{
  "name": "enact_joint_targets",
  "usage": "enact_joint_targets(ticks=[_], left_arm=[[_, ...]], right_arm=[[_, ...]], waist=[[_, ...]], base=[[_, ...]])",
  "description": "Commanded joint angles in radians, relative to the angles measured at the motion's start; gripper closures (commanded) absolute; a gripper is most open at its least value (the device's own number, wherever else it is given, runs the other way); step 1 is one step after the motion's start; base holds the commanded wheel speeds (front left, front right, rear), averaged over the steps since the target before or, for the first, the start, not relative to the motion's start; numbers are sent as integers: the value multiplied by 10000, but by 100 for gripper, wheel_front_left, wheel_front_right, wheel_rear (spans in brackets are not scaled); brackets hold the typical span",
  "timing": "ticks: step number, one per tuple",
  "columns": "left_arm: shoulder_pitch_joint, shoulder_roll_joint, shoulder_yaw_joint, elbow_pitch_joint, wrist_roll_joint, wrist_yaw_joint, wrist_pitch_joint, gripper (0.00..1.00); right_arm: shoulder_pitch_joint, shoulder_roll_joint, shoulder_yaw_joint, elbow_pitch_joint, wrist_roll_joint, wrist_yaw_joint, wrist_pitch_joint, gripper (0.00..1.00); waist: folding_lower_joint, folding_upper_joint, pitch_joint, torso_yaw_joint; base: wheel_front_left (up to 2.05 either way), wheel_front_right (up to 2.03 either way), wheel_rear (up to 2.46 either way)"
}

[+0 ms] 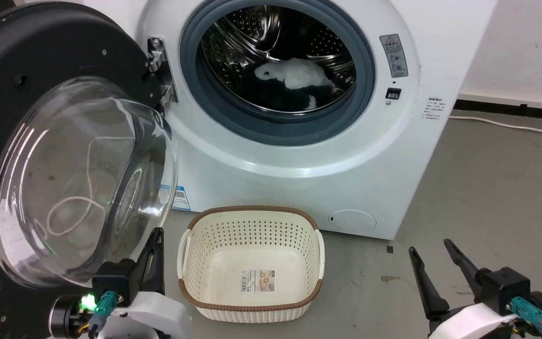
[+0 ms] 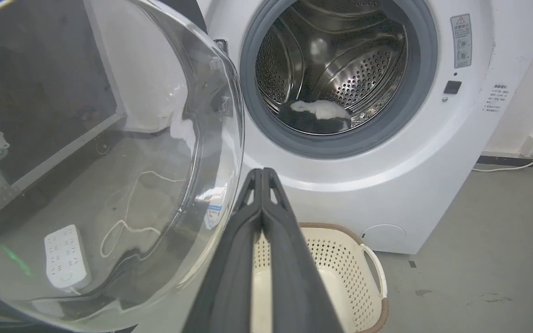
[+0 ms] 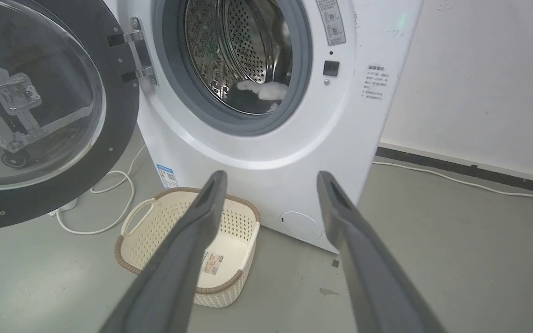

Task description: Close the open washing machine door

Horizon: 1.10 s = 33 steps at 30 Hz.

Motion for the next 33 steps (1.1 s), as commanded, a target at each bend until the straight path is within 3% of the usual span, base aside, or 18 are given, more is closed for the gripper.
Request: enact_joint_targets(ticks=[1, 17, 24, 33], left_arm=[[82, 0, -39, -110, -102, -79, -112, 100], [-607, 0, 923, -2184, -480, 82, -426, 100], [-928, 0, 2377, -2645, -701, 132, -572, 100], [-1320, 0, 4771, -2364, -908, -246, -760, 100]], right_arm=[[108, 0, 27, 58, 117, 2, -99, 0], [274, -1, 59, 366, 577, 2, -412, 0], [328, -1, 84, 557, 805, 3, -558, 0], [395, -1, 53, 793, 1041, 3, -746, 0]], waist=[[0, 0, -2, 23], [0, 0, -37, 664], [0, 0, -66, 1197], [0, 0, -35, 1806]], base=[[0, 0, 0], [0, 0, 0], [0, 0, 0], [0, 0, 0]])
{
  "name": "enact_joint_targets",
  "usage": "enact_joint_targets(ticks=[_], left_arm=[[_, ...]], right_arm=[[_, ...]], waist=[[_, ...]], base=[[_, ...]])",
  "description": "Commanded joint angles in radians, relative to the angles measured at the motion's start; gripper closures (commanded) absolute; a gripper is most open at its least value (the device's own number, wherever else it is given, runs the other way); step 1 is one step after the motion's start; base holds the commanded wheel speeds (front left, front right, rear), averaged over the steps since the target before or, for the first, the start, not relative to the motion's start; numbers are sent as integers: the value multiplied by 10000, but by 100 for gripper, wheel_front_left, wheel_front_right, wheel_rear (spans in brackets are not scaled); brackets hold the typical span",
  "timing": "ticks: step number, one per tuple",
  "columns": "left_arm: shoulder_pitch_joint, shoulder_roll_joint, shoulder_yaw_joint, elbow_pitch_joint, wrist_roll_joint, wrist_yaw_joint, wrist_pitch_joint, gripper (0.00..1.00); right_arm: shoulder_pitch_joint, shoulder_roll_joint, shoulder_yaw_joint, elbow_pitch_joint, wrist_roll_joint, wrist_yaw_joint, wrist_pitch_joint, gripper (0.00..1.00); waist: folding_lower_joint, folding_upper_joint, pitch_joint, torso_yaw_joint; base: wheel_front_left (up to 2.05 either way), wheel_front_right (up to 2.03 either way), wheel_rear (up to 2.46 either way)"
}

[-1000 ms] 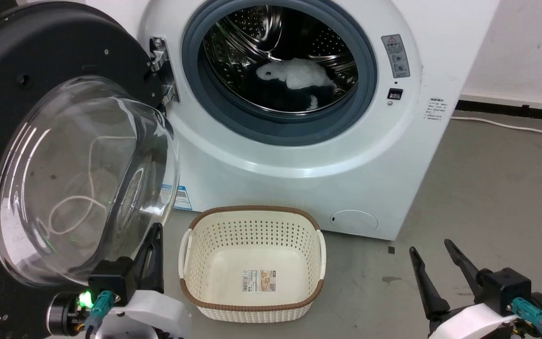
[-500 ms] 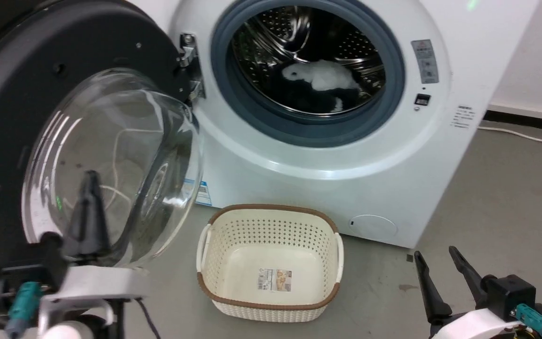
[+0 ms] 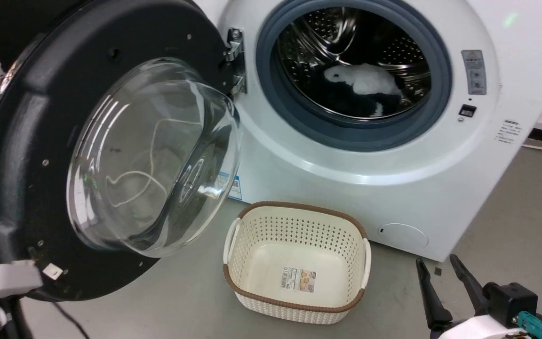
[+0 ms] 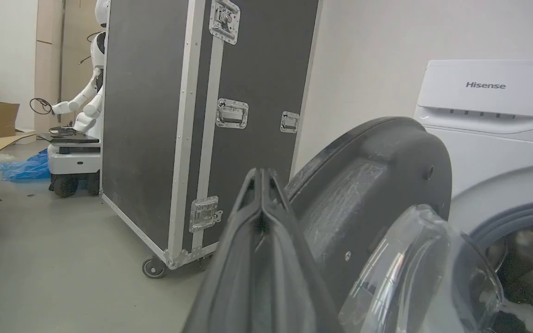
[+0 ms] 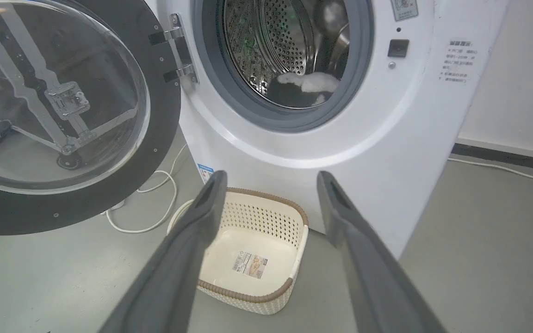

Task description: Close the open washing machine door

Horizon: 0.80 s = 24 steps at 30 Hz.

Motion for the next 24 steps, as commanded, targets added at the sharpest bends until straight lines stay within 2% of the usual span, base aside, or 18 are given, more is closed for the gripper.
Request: enact_joint_targets(ticks=[1, 5, 12, 16, 20, 21, 22, 24], left_arm=[[-167, 4, 284, 130, -189, -56, -89, 100], [-170, 228, 824, 1155, -424, -177, -63, 100], [-276, 1428, 860, 2604, -451, -387, 1036, 100], [-209, 2028, 371, 3098, -508, -526, 1849, 100], [-53, 2556, -421, 3287, -1010, -597, 2434, 100], [-12, 2662, -605, 3305, -1245, -608, 2555, 100], [182, 2943, -979, 3379, -2020, -643, 3013, 100], [355, 3017, -1203, 3345, -2675, -665, 3557, 100]], right_arm=[[176, -1, 14, 78, 100, 5, -92, 0], [153, -1, 44, 150, 178, 6, -175, 0], [79, -1, 115, 286, 84, 6, -322, 0], [62, -1, 53, 361, 54, 6, -405, 0], [66, -2, 6, 443, 96, 7, -489, 0], [70, -2, -1, 465, 119, 7, -510, 0], [60, -2, 24, 526, 202, 7, -572, 0], [52, -2, 45, 561, 275, 7, -614, 0]], waist=[[0, 0, 11, 70], [0, 0, 125, 170], [0, 0, 450, 189], [0, 0, 552, 235], [0, 0, 587, 314], [0, 0, 582, 337], [0, 0, 568, 369], [0, 0, 553, 395]], base=[[0, 0, 0], [0, 0, 0], [0, 0, 0], [0, 0, 0], [0, 0, 0], [0, 0, 0], [0, 0, 0], [0, 0, 0]])
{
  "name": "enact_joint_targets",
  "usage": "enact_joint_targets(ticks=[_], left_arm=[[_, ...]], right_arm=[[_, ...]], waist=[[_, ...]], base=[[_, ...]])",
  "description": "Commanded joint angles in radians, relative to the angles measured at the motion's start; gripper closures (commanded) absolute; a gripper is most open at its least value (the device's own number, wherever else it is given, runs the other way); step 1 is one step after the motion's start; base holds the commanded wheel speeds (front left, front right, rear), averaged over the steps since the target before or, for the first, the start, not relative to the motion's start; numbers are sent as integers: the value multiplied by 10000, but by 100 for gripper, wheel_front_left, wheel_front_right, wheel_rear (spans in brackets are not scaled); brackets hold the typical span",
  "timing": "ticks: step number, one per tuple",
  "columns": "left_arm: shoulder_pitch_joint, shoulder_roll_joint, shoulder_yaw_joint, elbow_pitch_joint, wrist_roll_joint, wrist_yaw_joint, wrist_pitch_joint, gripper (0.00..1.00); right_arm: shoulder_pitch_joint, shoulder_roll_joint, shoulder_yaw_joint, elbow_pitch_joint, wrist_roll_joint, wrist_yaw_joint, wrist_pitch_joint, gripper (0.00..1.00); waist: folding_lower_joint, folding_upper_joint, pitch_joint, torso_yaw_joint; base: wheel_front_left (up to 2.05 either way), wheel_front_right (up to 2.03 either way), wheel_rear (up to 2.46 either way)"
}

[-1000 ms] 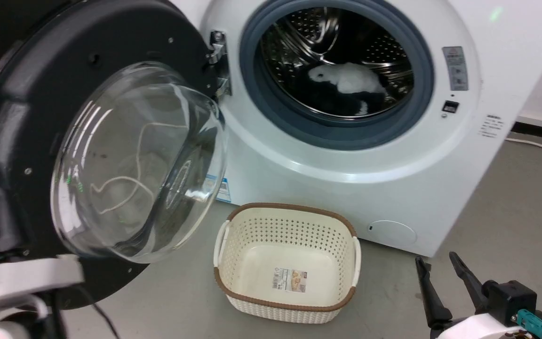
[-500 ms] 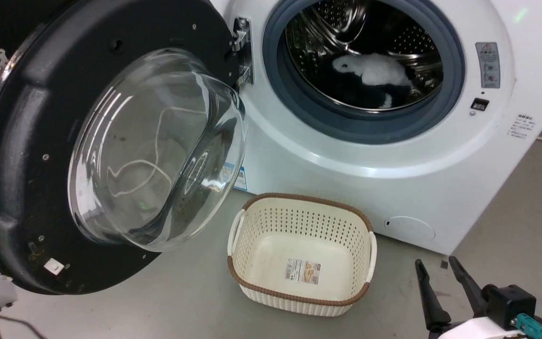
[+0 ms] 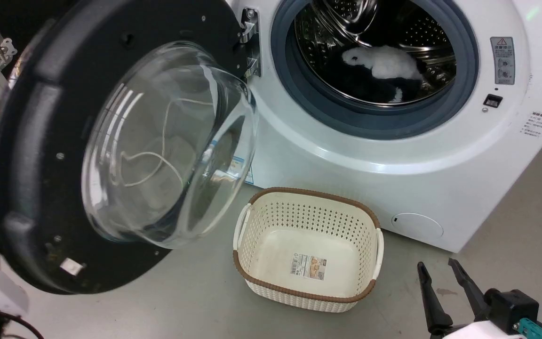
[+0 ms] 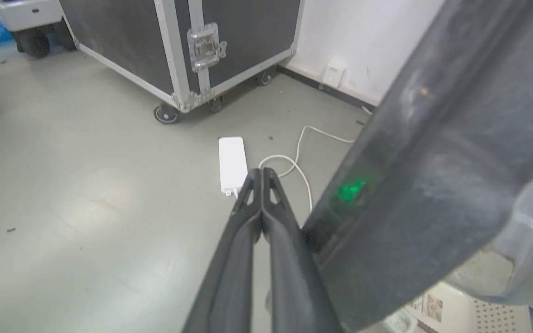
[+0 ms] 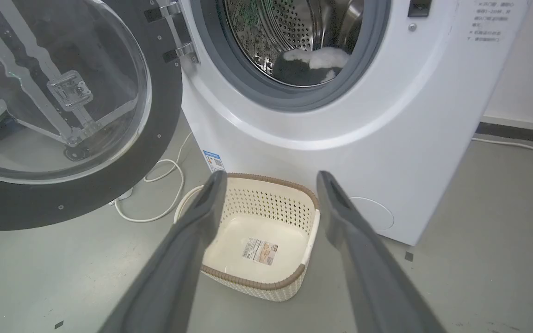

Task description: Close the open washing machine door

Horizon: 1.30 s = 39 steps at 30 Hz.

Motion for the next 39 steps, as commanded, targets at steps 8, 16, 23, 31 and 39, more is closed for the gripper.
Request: enact_joint_targets(ticks=[8, 16, 23, 31, 39], left_arm=[[944, 227, -1633, -1310, -2603, -186, 1947, 100], [1389, 187, -4951, -3956, -4604, -317, 3261, 100], [-257, 211, -7743, -4137, -4656, -416, 2258, 100], [-2872, -108, -9871, -1633, -3599, -504, 138, 100], [-5154, -1183, -10713, 1349, -2575, -559, -1394, 100]], right_arm=[[200, -2, -182, 237, 348, 8, -244, 0], [102, -2, -498, 781, 922, 8, -495, 0], [-240, -2, -733, 891, 1179, 9, -682, 0], [-572, -2, -842, 953, 1505, 9, -849, 0], [-991, -3, -636, 993, 2022, 10, -996, 0]], waist=[[0, 0, -85, 248], [0, 0, -91, 74], [0, 0, 319, -739], [0, 0, 925, -2123], [0, 0, 1633, -3542]], base=[[0, 0, 0], [0, 0, 0], [0, 0, 0], [0, 0, 0], [0, 0, 0]])
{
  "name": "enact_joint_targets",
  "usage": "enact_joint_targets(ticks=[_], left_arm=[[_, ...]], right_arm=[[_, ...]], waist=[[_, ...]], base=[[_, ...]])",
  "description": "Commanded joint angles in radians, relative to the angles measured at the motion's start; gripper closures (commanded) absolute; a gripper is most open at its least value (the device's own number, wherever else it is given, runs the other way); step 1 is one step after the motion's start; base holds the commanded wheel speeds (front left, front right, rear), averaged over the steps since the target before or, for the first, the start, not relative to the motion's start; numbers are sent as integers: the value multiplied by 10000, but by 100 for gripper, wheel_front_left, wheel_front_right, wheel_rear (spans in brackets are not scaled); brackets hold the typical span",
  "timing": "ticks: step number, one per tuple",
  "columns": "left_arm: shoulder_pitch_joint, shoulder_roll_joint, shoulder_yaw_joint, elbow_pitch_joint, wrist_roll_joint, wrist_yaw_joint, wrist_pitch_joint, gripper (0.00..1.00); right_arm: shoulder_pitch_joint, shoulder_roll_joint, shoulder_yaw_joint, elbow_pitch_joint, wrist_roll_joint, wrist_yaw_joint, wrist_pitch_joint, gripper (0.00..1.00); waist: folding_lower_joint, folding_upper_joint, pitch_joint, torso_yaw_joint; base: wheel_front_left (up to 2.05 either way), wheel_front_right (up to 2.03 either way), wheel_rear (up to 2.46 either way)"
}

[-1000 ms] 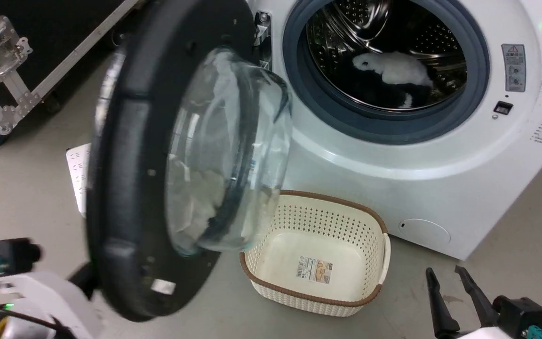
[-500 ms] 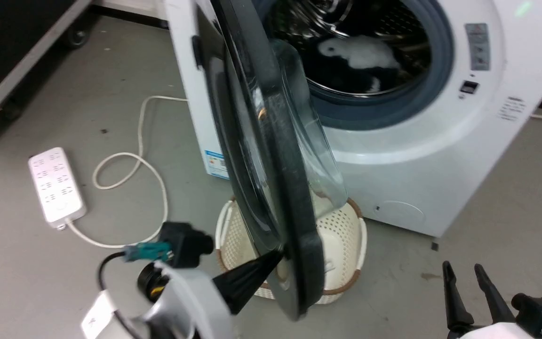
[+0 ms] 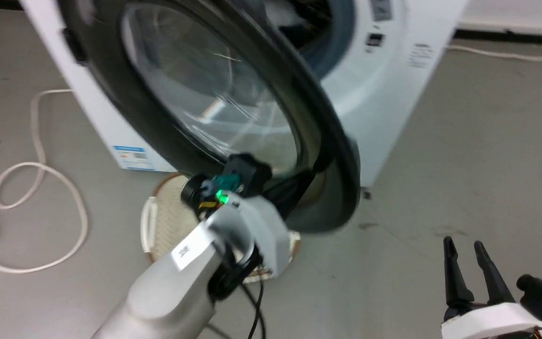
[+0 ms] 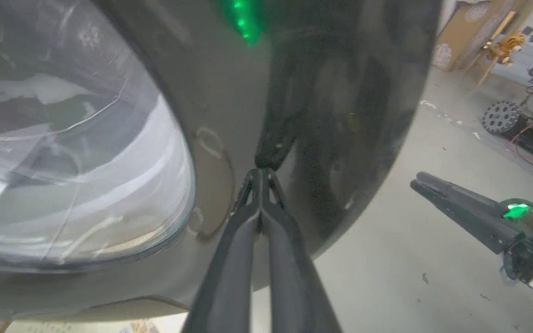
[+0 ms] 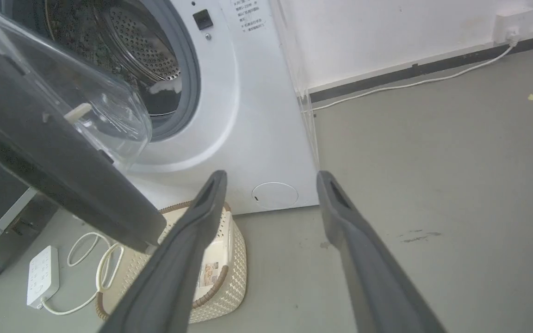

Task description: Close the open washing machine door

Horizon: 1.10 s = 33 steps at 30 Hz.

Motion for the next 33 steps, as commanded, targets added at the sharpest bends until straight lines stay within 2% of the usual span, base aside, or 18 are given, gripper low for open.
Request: enact_joint_targets(ticks=[1, 6, 12, 13, 17, 23, 25, 28, 33], left_arm=[[-528, -320, -81, 480, 137, -54, -328, 100], [-1470, -786, 2, 1751, 473, 89, -836, 100], [-2789, -1129, 427, 3608, 744, 730, -1355, 100], [-3269, -1300, 664, 4267, 670, 926, -1674, 100], [-3577, -1644, 1218, 4986, -225, 611, -2213, 100], [-3355, -1770, 2069, 4826, -1377, 356, -3116, 100], [-3248, -1604, 2514, 4605, -1443, 451, -3420, 100], [-2936, -1037, 3160, 3879, -873, 818, -3569, 100], [-1284, -35, 4175, 1741, 1252, 1635, -3581, 100]], right_arm=[[-204, -4, 43, 23, 136, 10, -70, 0], [-308, -4, 144, 27, 269, 10, -70, 0], [-397, -4, 312, 22, 411, 10, -70, 0], [-382, -4, 295, -10, 430, 10, -70, 0], [-191, -4, 52, 10, 236, 10, -70, 0], [91, -4, -148, 62, -56, 10, -70, 0], [177, -4, -167, 82, -145, 10, -70, 0], [278, -4, -183, 101, -215, 10, -70, 0], [346, -4, -125, 100, -267, 10, -70, 0]], waist=[[-1, -1, 563, -883], [-1, -1, 791, -1470], [-1, -1, 1018, -2078], [-1, -1, 1056, -2142], [-1, -1, 670, -1660], [-1, -1, -155, -729], [-1, -1, -435, -408], [-1, -1, -757, 21], [-1, -1, -1042, 521]], base=[[0, 0, 0], [0, 0, 0], [0, 0, 0], [0, 0, 0], [0, 0, 0], [0, 0, 0], [0, 0, 0], [0, 0, 0], [0, 0, 0]])
